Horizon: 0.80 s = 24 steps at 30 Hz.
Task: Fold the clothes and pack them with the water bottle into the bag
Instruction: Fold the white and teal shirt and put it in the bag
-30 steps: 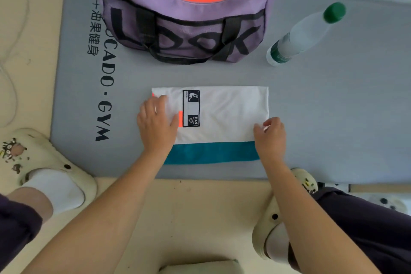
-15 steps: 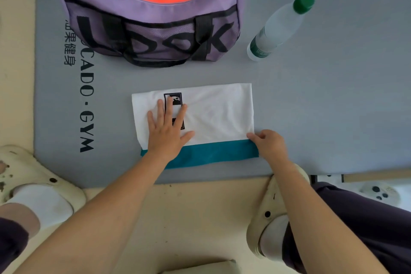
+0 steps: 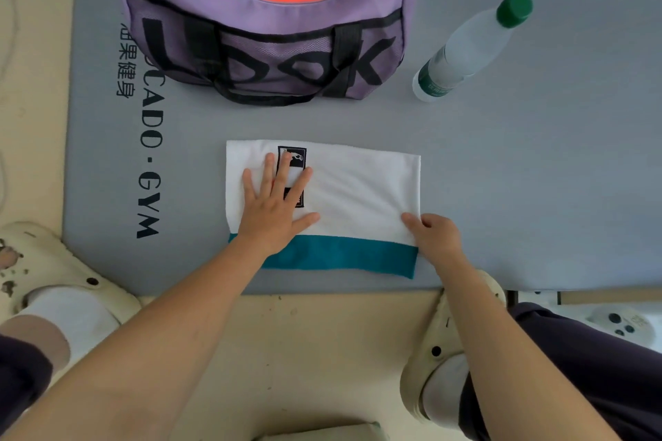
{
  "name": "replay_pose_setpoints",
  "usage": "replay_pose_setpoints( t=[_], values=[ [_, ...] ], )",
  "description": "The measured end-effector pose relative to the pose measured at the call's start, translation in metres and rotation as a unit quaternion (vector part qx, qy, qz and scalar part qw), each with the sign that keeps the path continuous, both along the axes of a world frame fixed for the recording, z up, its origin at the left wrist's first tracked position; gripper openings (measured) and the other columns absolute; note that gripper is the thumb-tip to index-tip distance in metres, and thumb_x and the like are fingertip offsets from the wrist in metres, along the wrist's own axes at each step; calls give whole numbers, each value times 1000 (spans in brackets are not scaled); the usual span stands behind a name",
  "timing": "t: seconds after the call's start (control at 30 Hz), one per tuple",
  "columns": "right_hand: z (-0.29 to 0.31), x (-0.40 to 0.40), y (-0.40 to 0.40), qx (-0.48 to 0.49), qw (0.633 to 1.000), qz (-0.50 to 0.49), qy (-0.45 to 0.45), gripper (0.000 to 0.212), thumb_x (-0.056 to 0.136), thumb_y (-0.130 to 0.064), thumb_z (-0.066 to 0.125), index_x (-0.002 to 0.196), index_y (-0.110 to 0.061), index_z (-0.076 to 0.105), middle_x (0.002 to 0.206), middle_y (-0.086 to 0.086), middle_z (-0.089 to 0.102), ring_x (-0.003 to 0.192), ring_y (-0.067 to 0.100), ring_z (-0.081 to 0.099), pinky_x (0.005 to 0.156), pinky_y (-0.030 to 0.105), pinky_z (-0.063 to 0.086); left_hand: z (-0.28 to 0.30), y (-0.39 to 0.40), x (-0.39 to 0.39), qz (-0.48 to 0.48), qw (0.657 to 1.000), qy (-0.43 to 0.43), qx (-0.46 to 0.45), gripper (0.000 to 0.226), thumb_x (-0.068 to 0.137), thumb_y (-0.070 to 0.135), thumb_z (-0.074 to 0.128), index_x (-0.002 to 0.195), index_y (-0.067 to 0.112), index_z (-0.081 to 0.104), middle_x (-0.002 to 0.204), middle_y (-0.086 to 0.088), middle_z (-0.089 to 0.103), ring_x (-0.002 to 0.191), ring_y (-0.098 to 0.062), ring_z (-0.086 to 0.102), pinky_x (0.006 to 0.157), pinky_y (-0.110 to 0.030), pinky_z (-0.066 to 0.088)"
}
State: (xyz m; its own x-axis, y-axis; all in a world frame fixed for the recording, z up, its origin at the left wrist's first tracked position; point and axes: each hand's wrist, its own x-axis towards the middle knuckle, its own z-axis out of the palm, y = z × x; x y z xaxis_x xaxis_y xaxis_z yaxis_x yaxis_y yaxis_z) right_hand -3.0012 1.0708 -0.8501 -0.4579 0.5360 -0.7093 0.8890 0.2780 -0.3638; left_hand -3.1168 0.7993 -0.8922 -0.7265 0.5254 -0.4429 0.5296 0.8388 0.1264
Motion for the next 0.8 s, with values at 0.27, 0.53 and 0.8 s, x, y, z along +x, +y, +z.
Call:
replay_pose_setpoints(
  t=[0.27, 0.53, 0.8],
  values=[
    [7, 15, -23, -65, 984, 89, -137, 39, 91, -39, 63, 67, -9, 58, 45, -2, 59, 37, 10, 54, 40, 18, 39, 18, -5, -38, -67, 996, -41, 53, 65, 94, 59, 35, 153, 38, 17, 165, 0, -12, 149, -21, -23, 119, -56, -6],
    [21, -75, -35, 157, 966, 161, 129, 32, 86, -37, 69, 95, -11, 53, 96, 4, 56, 93, 27, 54, 71, 33, 38, 49, 10, 67, 664, 695, -174, 213, 39, 89, 44, 57, 72, 9, 63, 69, -2, 66, 62, -19, 61, 61, -38, 53],
    [-6, -143, -63, 102, 922, 353, 119, 32, 85, -40, 69, 105, -17, 60, 105, 3, 62, 102, 26, 54, 86, 35, 30, 52, 33, 96, 855, 337, -296, 260, 38, 75, 44, 82, 83, 14, 60, 89, -3, 66, 80, -16, 68, 62, -25, 55]
  ],
)
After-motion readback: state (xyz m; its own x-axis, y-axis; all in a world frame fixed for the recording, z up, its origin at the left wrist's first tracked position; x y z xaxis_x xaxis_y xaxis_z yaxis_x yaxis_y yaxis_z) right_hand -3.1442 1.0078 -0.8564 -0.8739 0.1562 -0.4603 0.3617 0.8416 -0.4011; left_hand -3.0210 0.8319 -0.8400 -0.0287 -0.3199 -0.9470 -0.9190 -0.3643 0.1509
